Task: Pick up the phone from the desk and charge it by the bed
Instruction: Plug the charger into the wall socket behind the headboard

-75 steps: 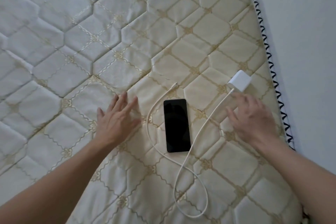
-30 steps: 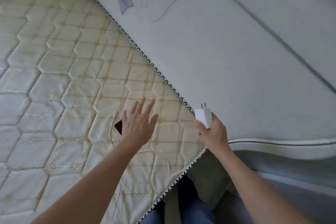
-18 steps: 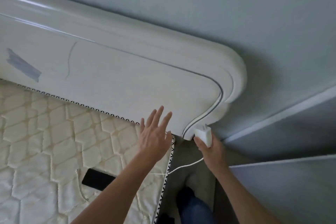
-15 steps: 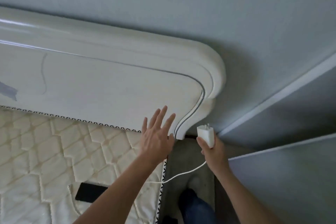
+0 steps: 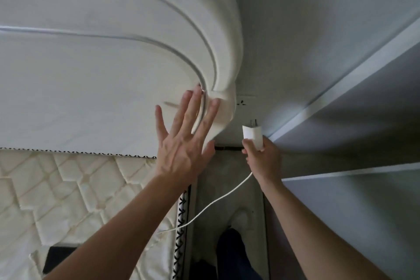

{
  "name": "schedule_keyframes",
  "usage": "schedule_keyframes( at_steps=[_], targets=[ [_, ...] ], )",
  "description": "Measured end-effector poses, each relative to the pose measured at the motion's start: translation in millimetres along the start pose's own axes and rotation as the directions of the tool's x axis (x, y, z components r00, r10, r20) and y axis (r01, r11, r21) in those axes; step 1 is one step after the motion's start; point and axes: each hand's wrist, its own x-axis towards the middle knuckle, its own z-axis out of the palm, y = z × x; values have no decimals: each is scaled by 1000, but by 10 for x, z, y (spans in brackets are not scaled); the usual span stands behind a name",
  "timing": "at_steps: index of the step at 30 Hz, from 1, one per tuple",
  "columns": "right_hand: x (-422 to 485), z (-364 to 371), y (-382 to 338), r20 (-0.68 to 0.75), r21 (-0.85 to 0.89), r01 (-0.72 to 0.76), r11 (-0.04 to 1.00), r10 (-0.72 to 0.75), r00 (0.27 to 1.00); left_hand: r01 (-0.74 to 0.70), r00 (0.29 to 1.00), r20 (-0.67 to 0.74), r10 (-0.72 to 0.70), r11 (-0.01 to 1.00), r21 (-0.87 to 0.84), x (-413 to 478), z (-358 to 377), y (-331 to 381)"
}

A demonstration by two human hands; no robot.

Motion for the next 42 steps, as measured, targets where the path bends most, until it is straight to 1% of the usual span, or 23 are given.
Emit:
schedule_keyframes(
  at_steps=[4,9,12,14,20,26,33,38,42],
  targets=[
    [320,205,141,0,-51,47,998,-47,999,10,995,-103,-3,998,66,39,272,5],
    [639,457,280,5,-172,105,980,-105,994,-21,962,-270,39,997,69,108,501,-59],
    [750,572,340,-26,-166,107,980,-113,993,-23,945,-323,52,995,94,138,569,-79],
    [819,627,376,-37,-153,126,980,-133,990,-16,941,-336,50,995,102,165,599,-87],
    [934,749,351,-72,-155,115,981,-127,989,-13,931,-363,45,996,91,180,622,-70],
    [911,831,380,-98,-165,100,981,-117,988,-17,930,-364,49,996,89,176,608,-83],
    [908,872,319,-163,-151,98,984,-122,979,-37,932,-357,66,995,88,153,620,-125],
    [921,811,284,-167,-218,75,973,-112,980,-33,933,-353,63,995,90,152,615,-122],
    [927,798,274,-143,-263,73,962,-114,983,-34,931,-359,65,995,91,165,609,-121]
  ],
)
